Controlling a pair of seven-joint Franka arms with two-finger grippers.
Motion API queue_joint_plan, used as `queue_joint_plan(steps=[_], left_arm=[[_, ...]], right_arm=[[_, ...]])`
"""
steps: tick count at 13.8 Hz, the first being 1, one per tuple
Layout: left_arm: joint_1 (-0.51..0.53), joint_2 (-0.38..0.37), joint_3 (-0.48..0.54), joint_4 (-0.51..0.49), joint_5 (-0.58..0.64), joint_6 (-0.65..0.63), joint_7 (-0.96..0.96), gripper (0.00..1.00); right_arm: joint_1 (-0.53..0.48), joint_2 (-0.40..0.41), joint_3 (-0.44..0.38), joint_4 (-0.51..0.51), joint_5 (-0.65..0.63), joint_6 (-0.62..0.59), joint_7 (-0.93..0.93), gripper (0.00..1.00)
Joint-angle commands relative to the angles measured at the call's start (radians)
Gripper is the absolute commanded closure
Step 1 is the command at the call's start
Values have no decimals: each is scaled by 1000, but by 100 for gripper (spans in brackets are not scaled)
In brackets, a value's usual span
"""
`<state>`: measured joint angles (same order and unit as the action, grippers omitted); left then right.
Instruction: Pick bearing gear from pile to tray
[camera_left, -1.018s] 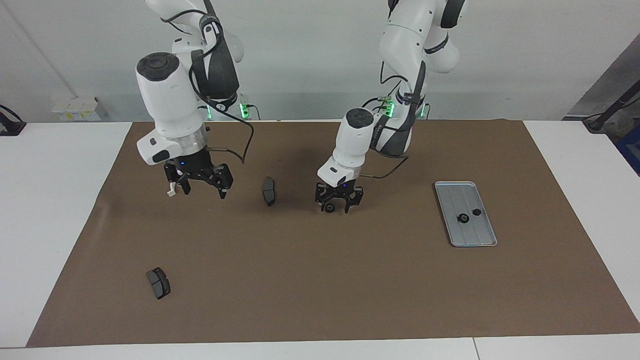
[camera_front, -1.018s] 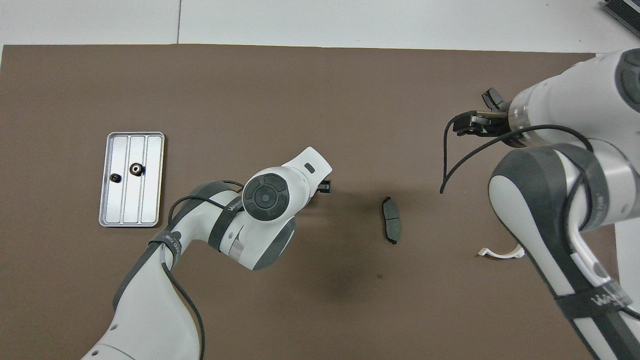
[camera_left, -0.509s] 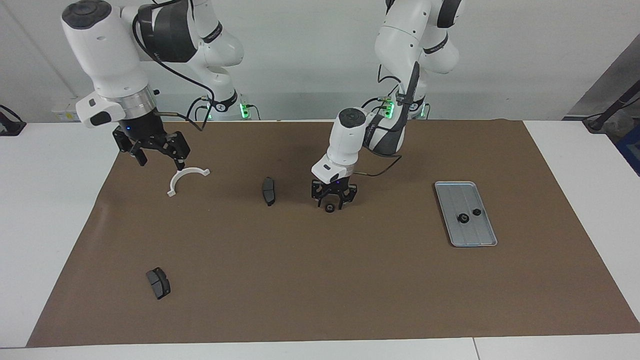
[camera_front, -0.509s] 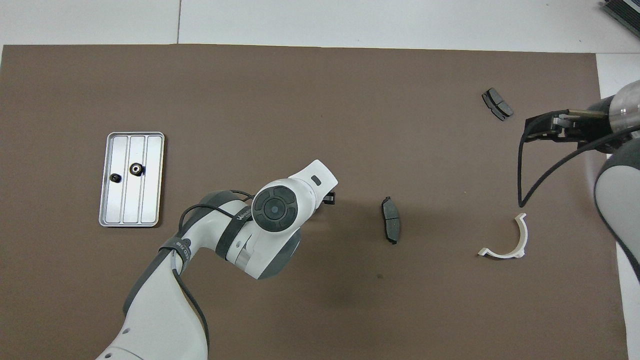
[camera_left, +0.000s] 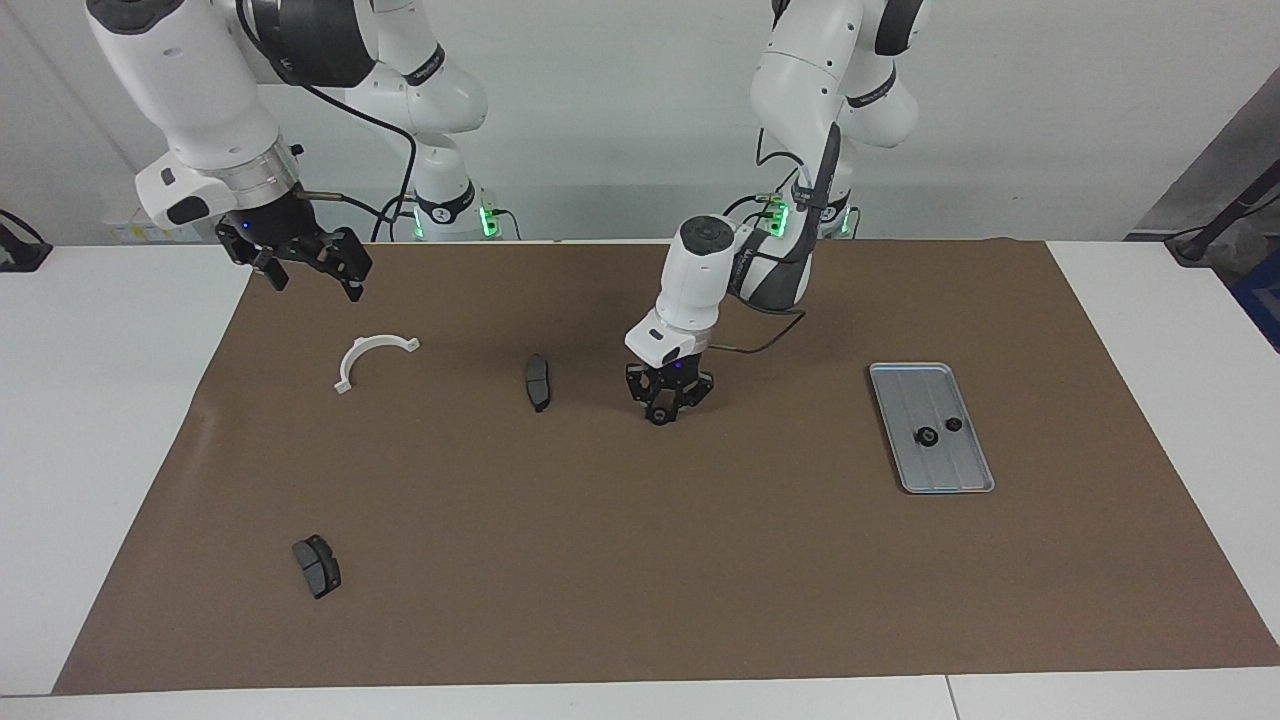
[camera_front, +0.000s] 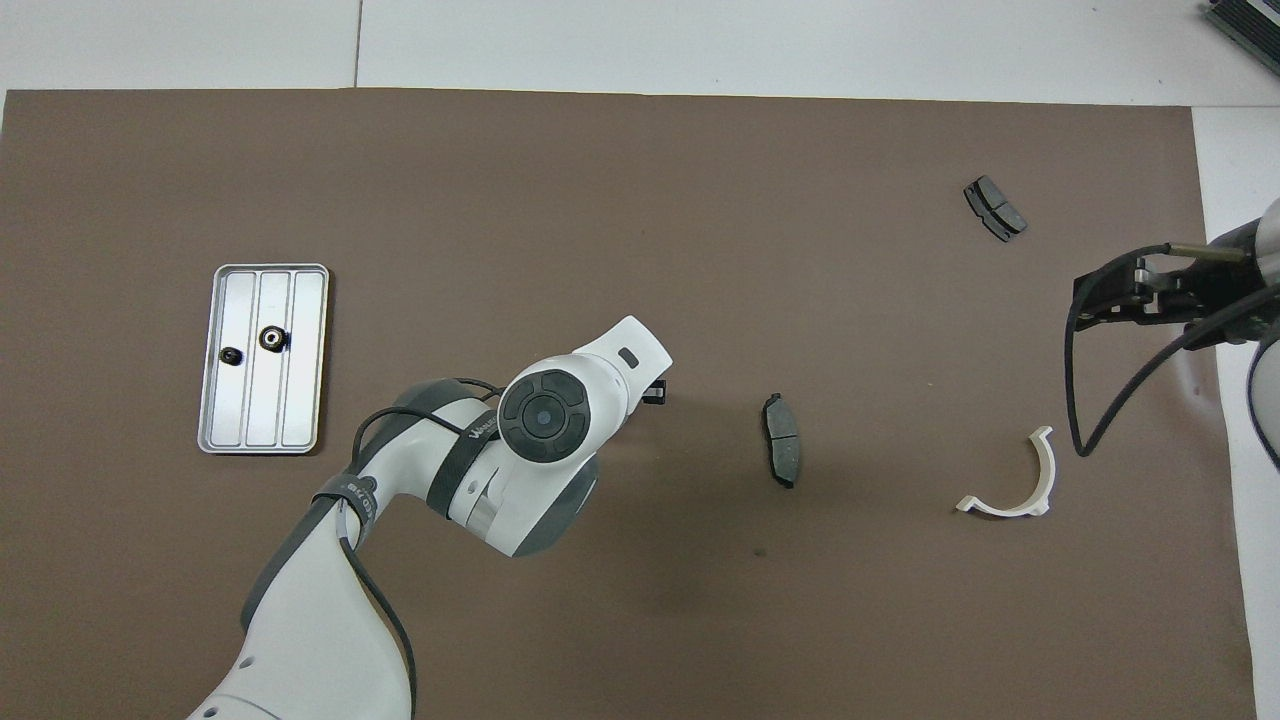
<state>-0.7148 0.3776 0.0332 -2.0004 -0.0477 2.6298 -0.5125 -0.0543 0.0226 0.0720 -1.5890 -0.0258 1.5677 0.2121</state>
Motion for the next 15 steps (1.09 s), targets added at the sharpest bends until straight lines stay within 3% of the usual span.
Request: queue_joint_plan(steps=[1,5,9,15], left_arm=[[-17,3,11,-17,-9,24,9,74],[21,4,17,38,-9,-16,9,80],[185,32,16,231,-8,-256,25,86],[449,-51,11,210,-9,-448,378,86]], right_arm=[[-16,-29,9,-32,14,0,-23,0],[-7,-27,11,-31,3,15,-27,0],[-4,-30,20,-34,1,2,-25,0],[-4,-30,22,-35,16,6,-26,0]])
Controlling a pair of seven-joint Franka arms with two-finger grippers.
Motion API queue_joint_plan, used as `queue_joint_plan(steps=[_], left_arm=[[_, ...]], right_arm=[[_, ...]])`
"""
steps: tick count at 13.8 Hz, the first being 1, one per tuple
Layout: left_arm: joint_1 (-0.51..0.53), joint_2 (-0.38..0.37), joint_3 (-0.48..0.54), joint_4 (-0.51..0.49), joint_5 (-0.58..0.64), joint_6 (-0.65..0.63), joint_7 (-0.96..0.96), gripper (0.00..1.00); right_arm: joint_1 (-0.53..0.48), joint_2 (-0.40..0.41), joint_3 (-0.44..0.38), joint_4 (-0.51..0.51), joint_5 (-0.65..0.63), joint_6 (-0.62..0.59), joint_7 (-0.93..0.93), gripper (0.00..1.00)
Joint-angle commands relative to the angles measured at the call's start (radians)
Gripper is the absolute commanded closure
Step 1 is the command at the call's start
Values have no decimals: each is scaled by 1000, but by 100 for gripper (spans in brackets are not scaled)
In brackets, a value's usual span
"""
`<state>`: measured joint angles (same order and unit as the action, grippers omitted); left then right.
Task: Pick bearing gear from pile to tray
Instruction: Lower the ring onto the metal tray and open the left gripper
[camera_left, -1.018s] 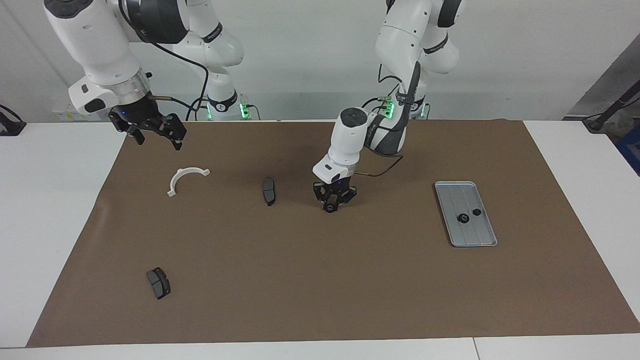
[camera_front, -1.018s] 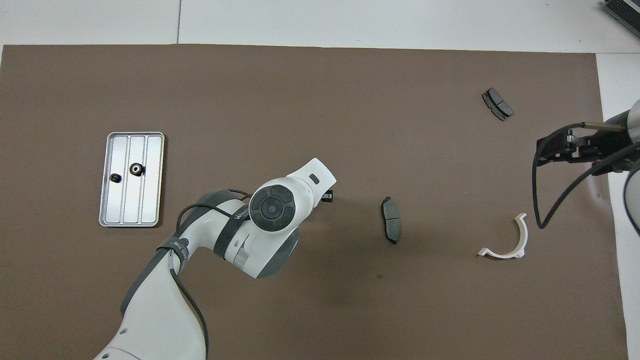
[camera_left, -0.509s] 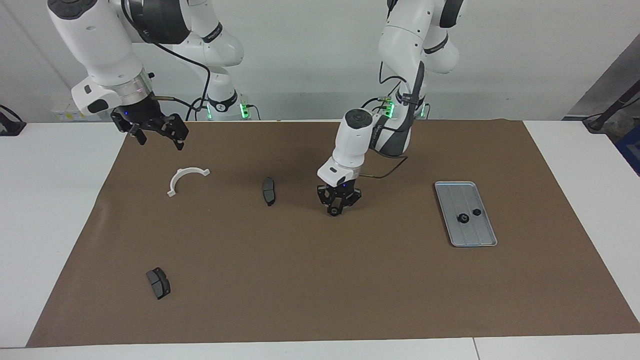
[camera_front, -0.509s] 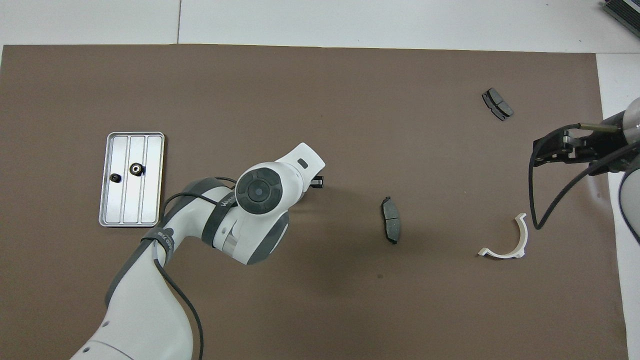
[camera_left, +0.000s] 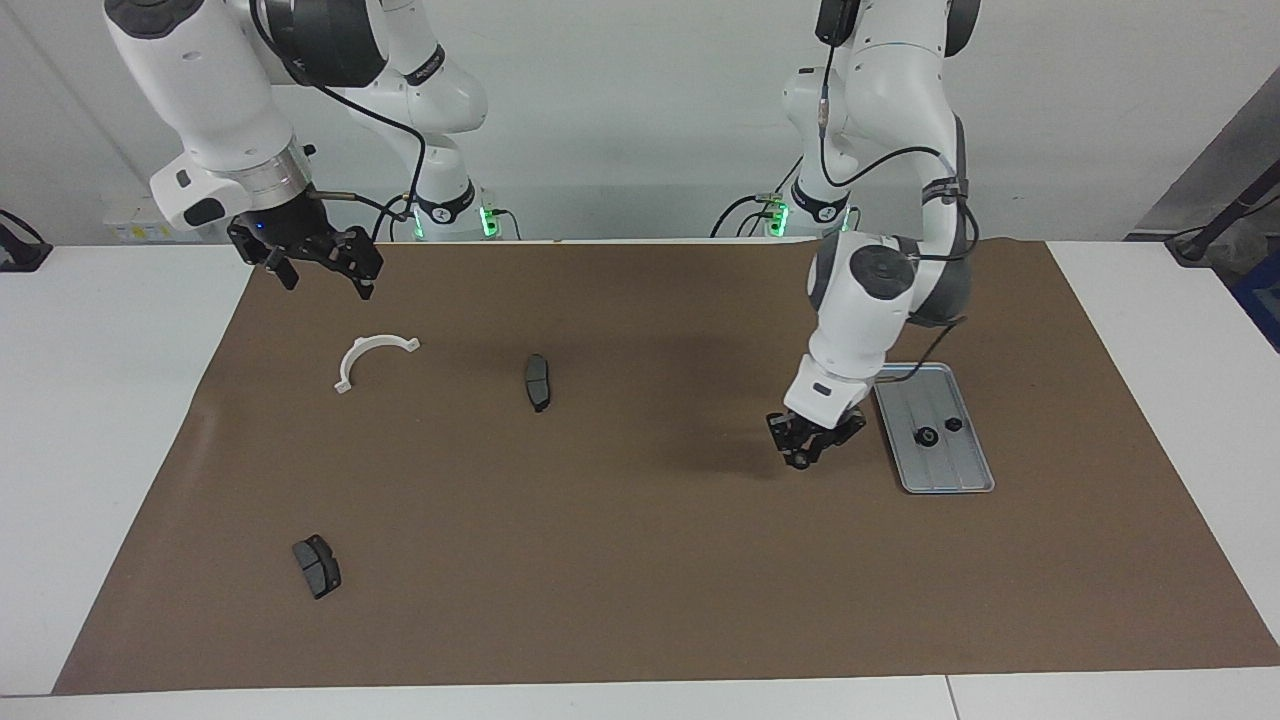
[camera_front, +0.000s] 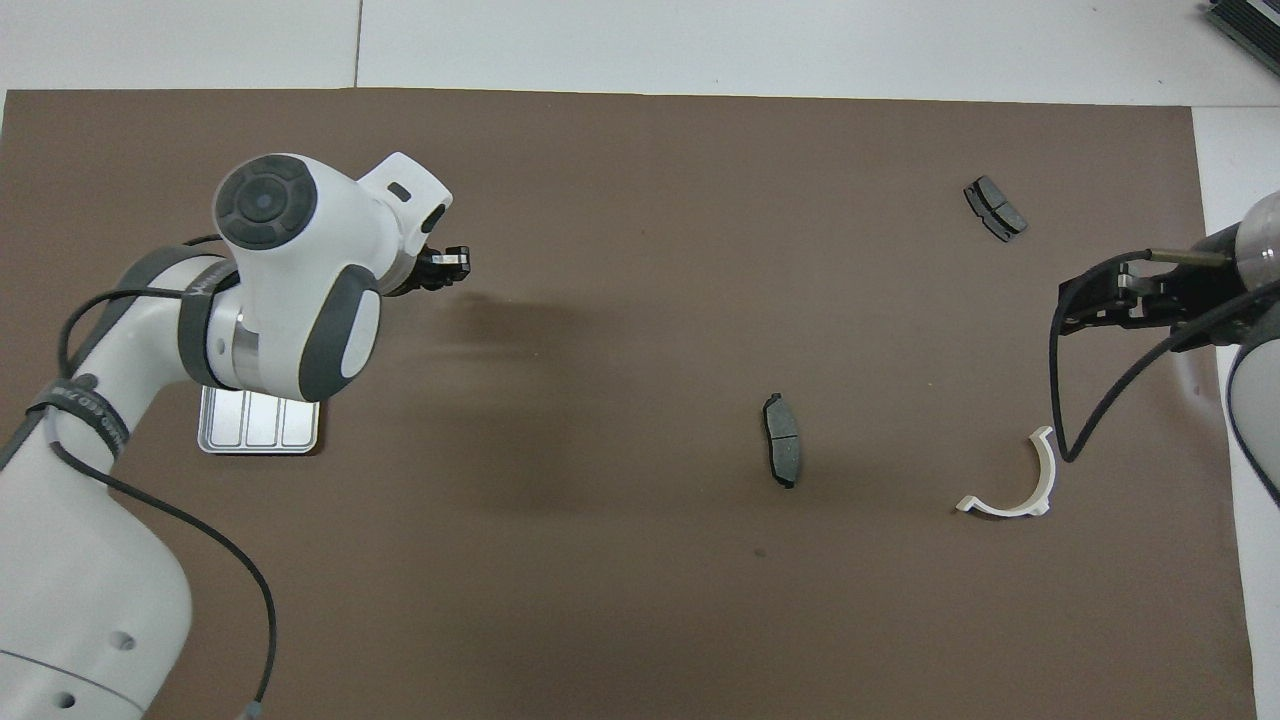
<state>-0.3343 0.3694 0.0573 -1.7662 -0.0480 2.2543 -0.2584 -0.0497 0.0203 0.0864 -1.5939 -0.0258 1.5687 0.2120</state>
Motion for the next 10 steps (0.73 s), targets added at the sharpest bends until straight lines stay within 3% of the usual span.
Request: queue_joint_plan(steps=[1,7,9,10], left_arm=[[108,-55,-13,-39,-10,-103,208,86],[273,-144,-10,-238,-10,-122,612,83],[270,-164,-8,-288,-10,-124,619,62],[265,-173,-8,-301,-10,-128,620,35]], right_arm=[[-10,-26,7,-29,20,7,-26,0],[-12,-26,7,-29,20,8,-26,0],[-13,-26,7,-29,20,8,-26,0],[-13,-26,6,-29,20,8,-26,0]])
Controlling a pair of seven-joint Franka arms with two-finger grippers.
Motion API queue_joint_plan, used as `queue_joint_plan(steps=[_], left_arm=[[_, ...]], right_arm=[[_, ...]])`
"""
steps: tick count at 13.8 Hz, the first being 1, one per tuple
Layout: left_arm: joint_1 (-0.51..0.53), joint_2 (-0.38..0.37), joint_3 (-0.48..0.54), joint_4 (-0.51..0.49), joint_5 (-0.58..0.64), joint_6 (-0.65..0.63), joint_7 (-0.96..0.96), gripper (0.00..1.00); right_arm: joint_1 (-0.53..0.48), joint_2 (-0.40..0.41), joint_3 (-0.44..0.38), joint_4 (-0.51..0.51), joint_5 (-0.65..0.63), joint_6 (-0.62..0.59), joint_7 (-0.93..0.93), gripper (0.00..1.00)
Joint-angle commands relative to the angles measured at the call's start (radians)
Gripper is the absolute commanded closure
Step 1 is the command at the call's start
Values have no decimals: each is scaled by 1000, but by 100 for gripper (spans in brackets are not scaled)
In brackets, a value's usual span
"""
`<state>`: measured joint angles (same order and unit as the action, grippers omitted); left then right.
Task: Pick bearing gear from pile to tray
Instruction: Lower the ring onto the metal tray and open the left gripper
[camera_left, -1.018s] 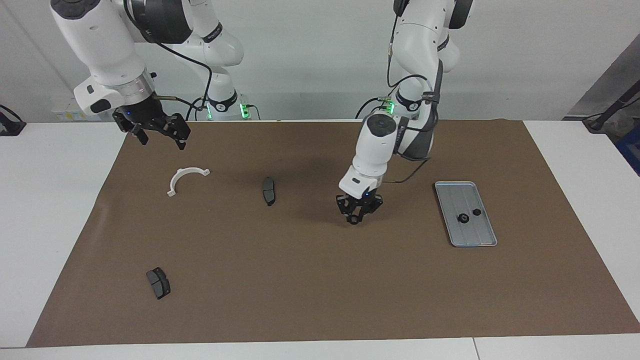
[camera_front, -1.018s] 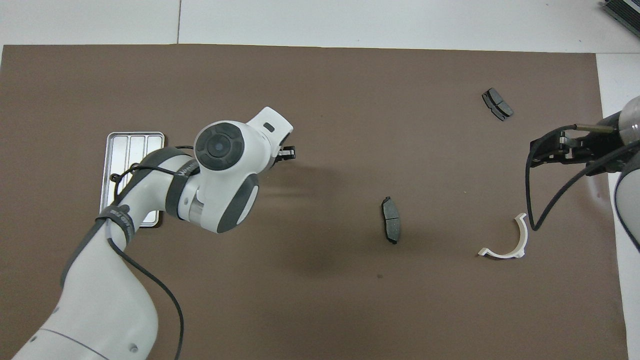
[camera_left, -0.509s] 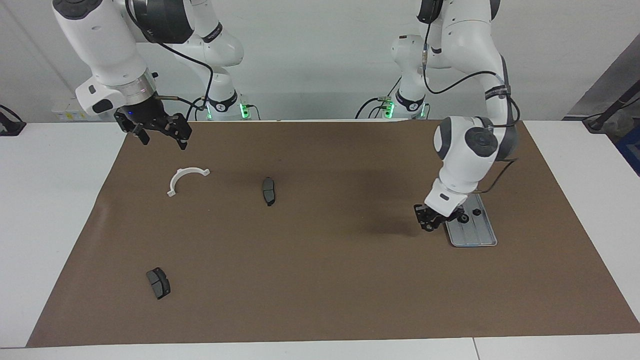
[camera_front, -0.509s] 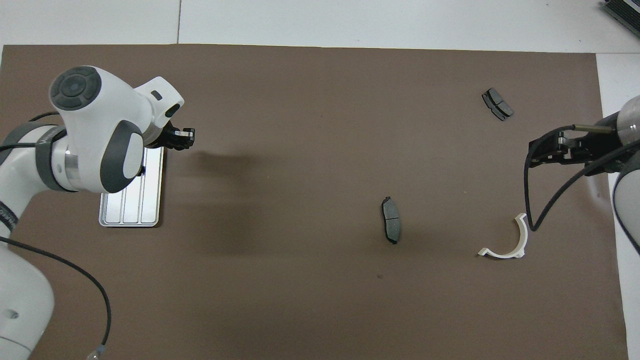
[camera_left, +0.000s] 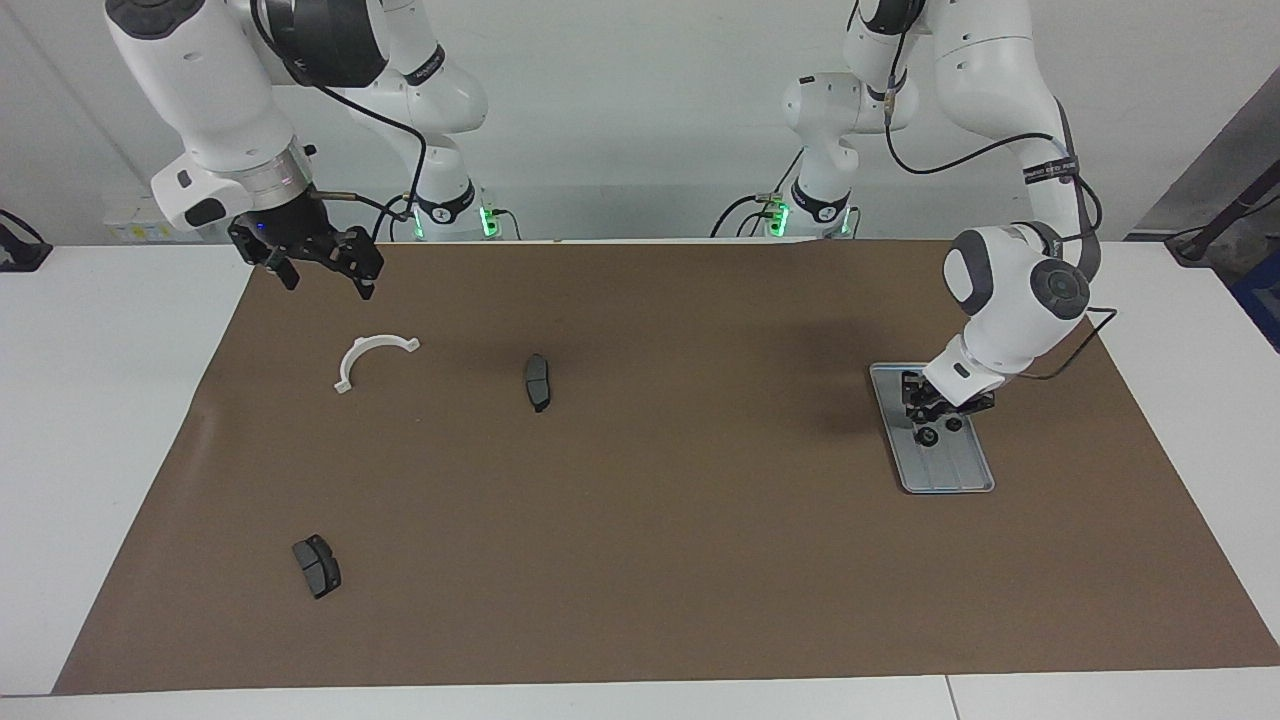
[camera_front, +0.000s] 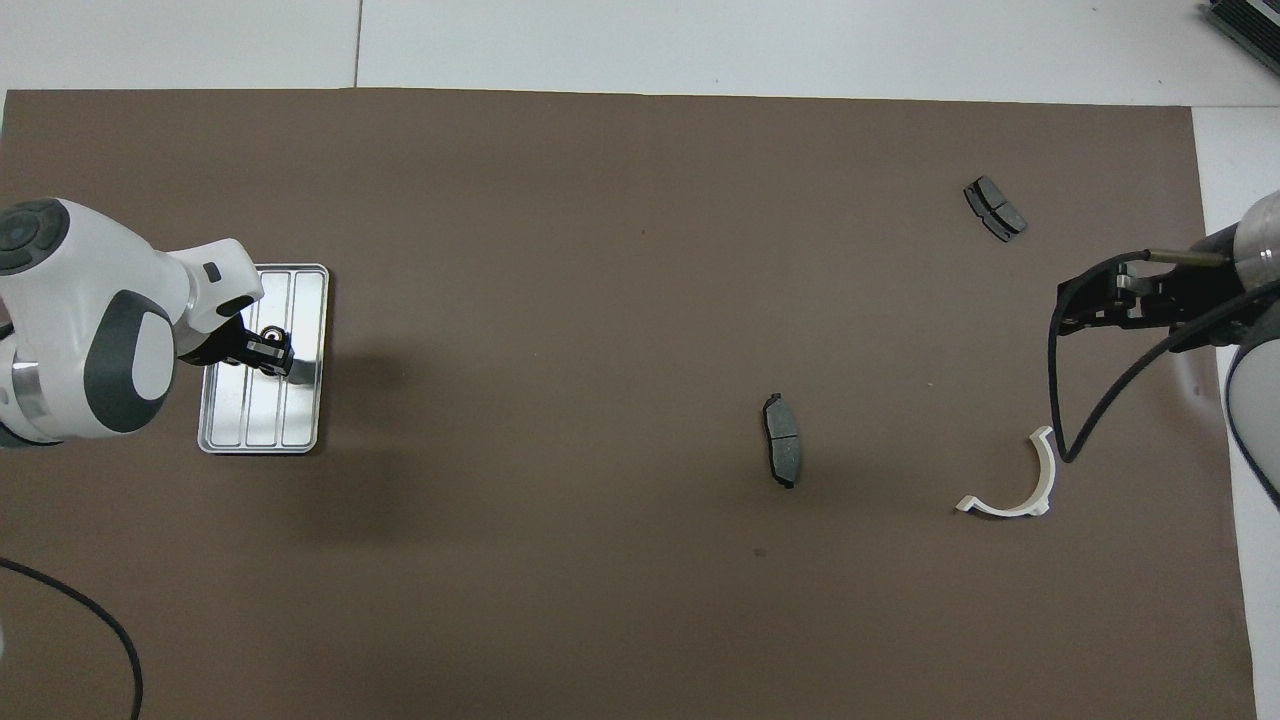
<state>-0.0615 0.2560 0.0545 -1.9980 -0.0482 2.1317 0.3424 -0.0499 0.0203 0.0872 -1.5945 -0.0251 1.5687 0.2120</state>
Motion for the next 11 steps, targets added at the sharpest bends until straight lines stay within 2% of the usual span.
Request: queue_joint_plan(steps=[1,2,7,11], left_arm=[[-8,-63,-5,-74,-10,-9,21,7],[-9,-64,-5,-73,-10,-9,23,0],[-6,-122,-5,-16,-9,-61,15,0],[0,-225,1,22,4,-119,-49,0]], right_arm=[[-13,-26,5,-28,19,8,-26,0],[-11,-26,6,-28,19,8,-26,0],[-13,-26,5,-28,19,8,-26,0],[-13,-26,6,-28,19,8,-26,0]])
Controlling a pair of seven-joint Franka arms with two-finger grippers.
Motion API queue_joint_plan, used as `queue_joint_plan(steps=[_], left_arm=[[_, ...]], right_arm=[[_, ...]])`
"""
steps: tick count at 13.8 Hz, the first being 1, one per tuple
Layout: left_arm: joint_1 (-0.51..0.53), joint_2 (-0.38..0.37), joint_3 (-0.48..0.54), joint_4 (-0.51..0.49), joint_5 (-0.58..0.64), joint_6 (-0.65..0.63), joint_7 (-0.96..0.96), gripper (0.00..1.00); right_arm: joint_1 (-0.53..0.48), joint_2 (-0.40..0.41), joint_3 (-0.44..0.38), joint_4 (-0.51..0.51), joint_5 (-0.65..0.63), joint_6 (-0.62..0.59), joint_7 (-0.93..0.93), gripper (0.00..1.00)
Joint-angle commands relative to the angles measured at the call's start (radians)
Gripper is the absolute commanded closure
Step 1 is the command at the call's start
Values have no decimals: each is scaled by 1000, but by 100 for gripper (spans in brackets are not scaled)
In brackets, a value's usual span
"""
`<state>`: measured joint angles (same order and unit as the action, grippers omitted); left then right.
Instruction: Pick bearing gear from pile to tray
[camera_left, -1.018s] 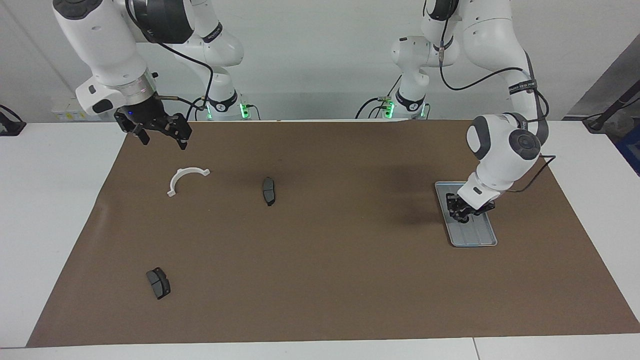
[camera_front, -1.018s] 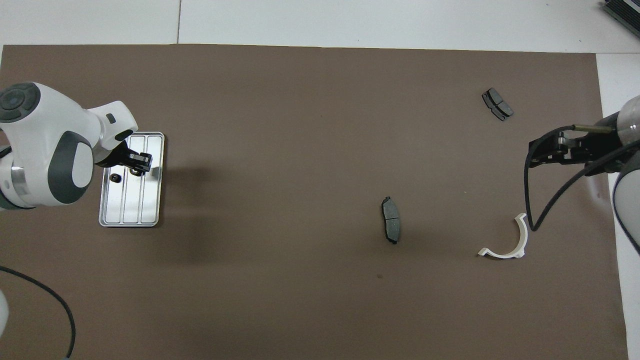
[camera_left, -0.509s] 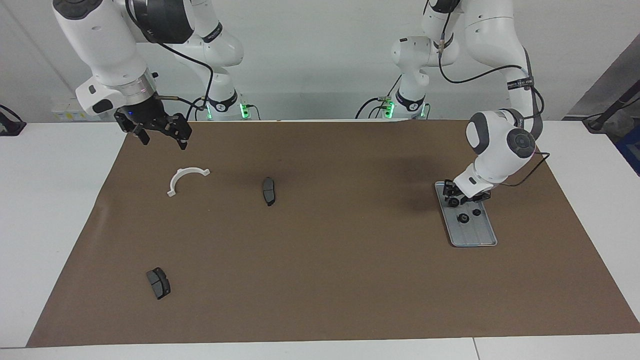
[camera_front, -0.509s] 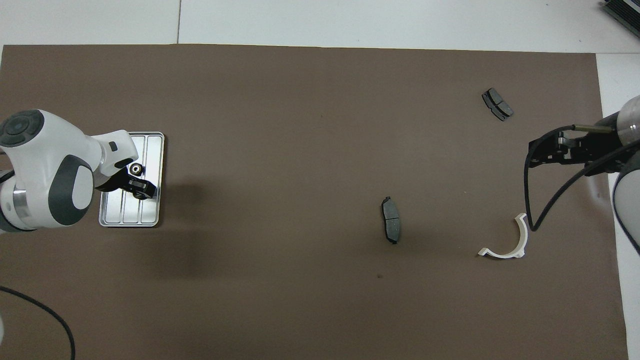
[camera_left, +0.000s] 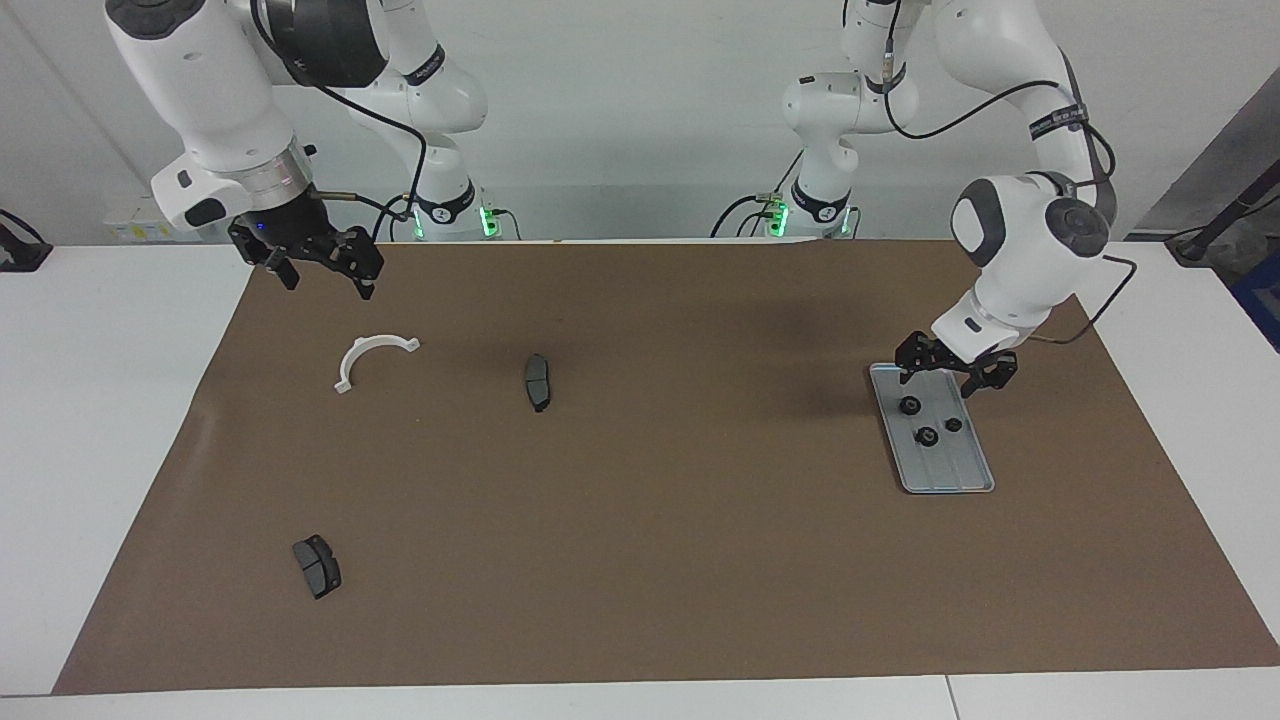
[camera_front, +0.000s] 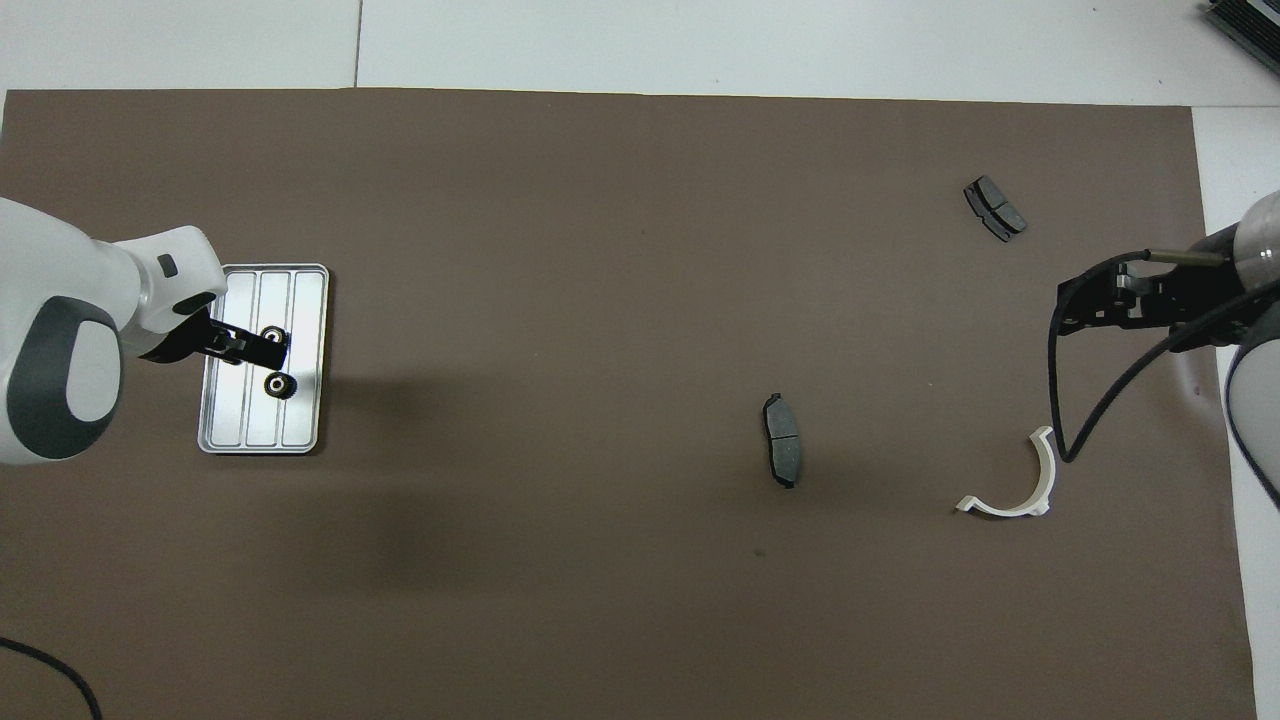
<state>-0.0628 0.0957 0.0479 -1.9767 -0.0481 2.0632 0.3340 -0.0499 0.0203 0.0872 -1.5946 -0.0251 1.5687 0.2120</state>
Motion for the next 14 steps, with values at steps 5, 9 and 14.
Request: queue_joint_plan(steps=[5,9,14], left_arm=[[18,-67,6,302,19,-354,-124,0],[0,37,-5,566,91,-569,-122,0],[-15,26,-7,523,88,-463,-128,0]], right_arm=[[-11,-26,6,-28,19,8,-26,0],[-11,-26,6,-28,19,8,-26,0],[-13,-26,6,-28,19,8,-26,0]])
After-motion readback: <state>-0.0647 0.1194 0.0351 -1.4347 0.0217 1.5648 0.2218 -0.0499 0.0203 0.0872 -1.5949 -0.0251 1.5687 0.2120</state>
